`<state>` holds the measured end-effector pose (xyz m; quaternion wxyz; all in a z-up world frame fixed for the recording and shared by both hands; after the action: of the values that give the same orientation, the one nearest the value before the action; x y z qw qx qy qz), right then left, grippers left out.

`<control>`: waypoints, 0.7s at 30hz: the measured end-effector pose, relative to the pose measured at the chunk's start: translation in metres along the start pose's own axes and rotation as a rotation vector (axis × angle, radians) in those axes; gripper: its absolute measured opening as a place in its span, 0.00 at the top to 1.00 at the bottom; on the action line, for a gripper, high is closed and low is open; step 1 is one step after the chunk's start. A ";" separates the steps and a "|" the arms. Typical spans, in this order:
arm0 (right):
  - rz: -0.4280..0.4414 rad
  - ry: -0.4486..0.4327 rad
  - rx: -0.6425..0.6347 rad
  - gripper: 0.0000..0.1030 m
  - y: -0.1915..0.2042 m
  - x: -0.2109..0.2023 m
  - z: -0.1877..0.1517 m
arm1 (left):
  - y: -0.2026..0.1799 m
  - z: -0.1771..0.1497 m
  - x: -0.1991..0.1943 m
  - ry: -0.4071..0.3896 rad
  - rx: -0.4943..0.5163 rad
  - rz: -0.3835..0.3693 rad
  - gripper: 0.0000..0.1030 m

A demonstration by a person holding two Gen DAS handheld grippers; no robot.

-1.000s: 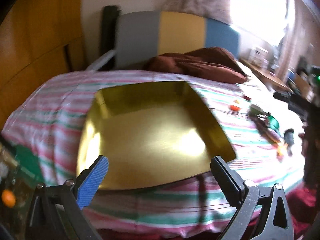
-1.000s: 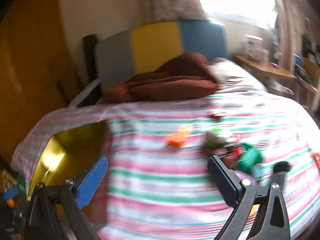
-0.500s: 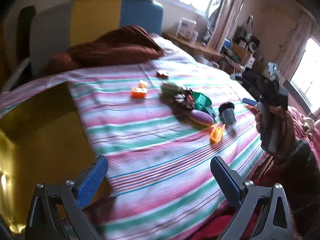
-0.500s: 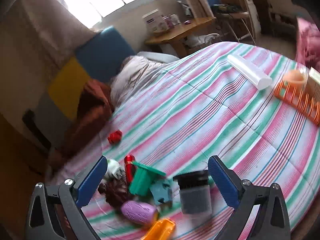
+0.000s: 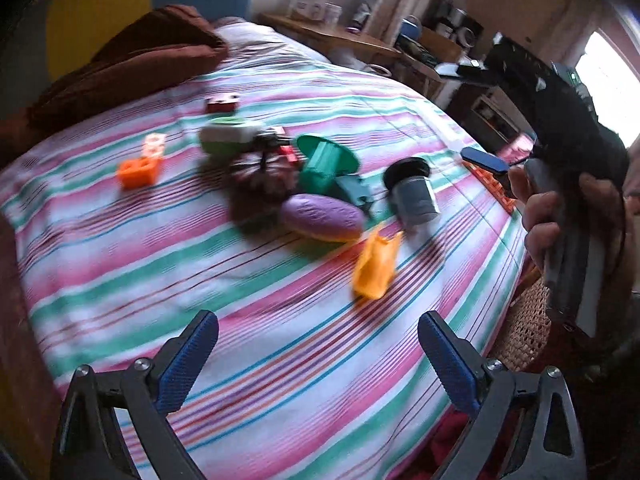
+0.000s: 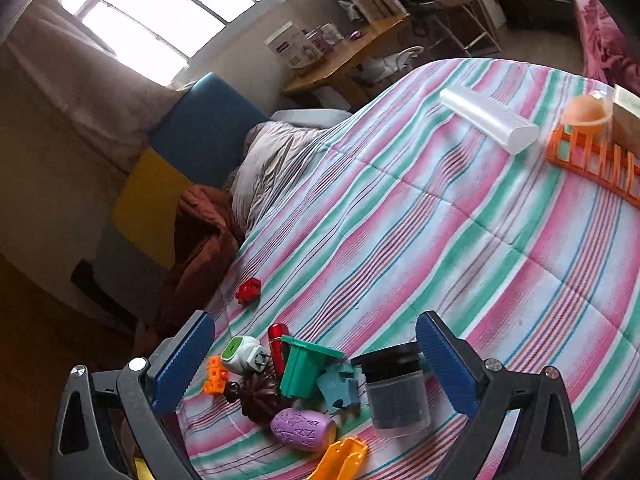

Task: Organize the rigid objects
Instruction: 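Grasp the orange scoop with left tool while right tool grasps the clear black-lidded cup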

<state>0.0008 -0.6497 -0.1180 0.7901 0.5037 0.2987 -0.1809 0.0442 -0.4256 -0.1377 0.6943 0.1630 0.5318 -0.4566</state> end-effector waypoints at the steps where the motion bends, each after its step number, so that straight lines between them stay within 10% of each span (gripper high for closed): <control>1: 0.006 0.002 0.014 0.00 -0.002 -0.001 0.000 | -0.006 0.003 0.006 0.010 0.020 0.000 0.06; 13: -0.009 0.062 0.109 0.00 -0.024 0.006 -0.001 | -0.043 0.029 0.065 0.090 0.137 0.027 0.33; 16: -0.038 0.074 0.107 0.00 -0.027 0.009 -0.002 | -0.046 0.031 0.078 0.107 0.155 0.040 0.71; 21: -0.114 0.159 0.085 0.05 -0.031 0.024 -0.011 | -0.036 0.023 0.065 0.053 0.113 0.000 0.74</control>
<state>-0.0023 -0.6527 -0.1591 0.7304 0.5317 0.3805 -0.1975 0.0294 -0.4913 -0.1773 0.6698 0.2140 0.5233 -0.4813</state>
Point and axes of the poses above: each gripper's, at about its wrist camera, not at the fingertips, and x roughly the way its jaws point, y to its left, z to its top, the point moved 8 cm from there along x, roughly the way its jaws point, and after that the axes turned 9 degrees about y, right-handed, at the moved point
